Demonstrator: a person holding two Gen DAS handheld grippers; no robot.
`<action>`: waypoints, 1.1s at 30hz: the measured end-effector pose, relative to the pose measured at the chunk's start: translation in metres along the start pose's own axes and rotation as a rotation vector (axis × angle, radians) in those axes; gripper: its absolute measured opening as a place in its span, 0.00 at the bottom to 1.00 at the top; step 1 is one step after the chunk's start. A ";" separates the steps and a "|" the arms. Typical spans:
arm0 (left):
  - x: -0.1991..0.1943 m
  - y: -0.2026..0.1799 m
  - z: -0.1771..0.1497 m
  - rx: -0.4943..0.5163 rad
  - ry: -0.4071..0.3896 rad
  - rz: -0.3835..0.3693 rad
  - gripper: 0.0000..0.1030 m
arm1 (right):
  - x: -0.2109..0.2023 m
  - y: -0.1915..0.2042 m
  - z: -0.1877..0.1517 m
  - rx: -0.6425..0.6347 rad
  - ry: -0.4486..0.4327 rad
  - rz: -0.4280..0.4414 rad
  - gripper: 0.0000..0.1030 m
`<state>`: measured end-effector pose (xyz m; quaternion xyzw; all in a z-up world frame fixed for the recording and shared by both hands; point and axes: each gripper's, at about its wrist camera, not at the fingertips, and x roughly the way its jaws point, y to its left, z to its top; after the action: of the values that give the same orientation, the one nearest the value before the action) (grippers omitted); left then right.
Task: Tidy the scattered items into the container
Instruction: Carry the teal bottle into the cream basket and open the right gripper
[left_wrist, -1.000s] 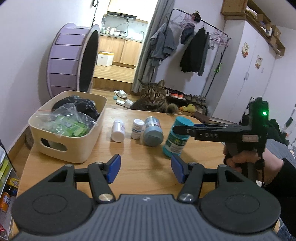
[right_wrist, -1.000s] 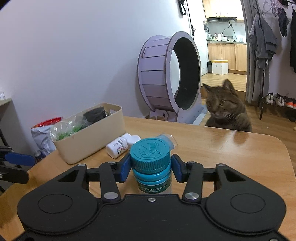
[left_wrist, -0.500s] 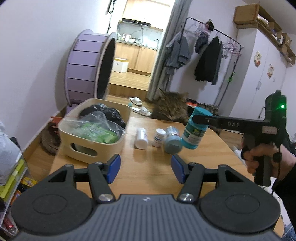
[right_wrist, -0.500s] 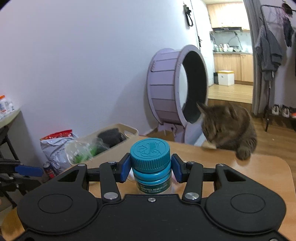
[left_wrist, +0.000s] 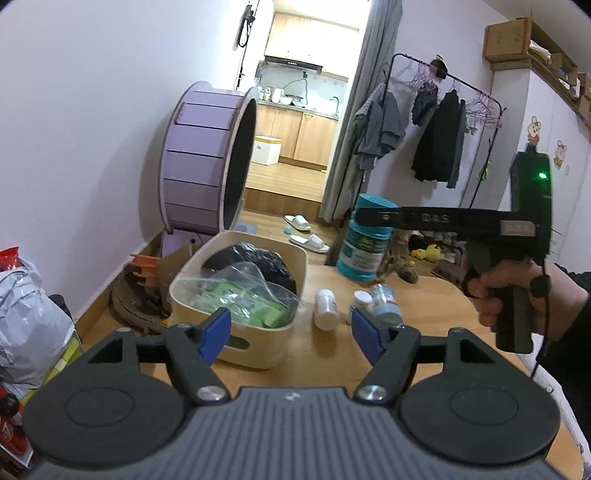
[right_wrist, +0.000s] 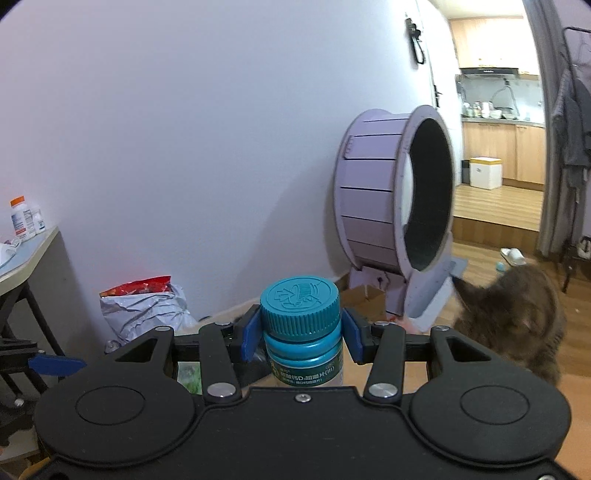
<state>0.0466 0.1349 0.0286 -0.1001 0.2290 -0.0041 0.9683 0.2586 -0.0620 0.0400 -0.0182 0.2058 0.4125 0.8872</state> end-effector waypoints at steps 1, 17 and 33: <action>0.000 0.002 0.001 -0.004 -0.002 0.002 0.70 | 0.007 0.002 0.003 -0.004 0.001 0.004 0.44; 0.026 0.029 0.018 -0.035 -0.024 0.017 0.71 | 0.100 0.005 0.000 -0.023 0.043 -0.020 0.44; 0.036 0.021 0.026 -0.020 -0.035 0.014 0.71 | 0.120 0.017 -0.003 -0.109 0.104 -0.077 0.45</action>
<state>0.0899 0.1586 0.0311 -0.1085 0.2127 0.0066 0.9711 0.3141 0.0350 -0.0055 -0.0960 0.2279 0.3872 0.8882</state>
